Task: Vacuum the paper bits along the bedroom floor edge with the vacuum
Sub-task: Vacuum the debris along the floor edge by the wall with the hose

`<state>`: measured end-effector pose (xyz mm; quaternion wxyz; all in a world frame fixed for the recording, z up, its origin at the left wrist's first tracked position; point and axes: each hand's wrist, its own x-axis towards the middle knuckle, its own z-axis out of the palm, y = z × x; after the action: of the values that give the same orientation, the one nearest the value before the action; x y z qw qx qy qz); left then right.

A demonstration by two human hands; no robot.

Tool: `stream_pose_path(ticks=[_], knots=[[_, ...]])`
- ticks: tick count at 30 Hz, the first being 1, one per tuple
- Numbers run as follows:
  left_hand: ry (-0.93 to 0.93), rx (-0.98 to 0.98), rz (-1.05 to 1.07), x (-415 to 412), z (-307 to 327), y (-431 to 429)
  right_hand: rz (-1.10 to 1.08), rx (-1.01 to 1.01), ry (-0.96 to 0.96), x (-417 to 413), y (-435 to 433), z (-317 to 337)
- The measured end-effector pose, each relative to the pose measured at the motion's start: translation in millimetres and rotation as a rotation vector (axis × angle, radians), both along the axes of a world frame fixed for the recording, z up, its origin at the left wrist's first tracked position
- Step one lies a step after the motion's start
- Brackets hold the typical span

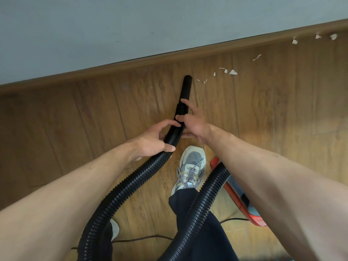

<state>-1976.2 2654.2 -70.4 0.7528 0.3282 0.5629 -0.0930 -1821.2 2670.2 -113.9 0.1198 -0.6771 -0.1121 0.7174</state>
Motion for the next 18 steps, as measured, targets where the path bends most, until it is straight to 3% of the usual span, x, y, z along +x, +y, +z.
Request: stream_pose_path(ticks=[18], knots=[[-0.024,-0.04,-0.13,31,1,11,-0.12,-0.011,0.008,35,-13,1]])
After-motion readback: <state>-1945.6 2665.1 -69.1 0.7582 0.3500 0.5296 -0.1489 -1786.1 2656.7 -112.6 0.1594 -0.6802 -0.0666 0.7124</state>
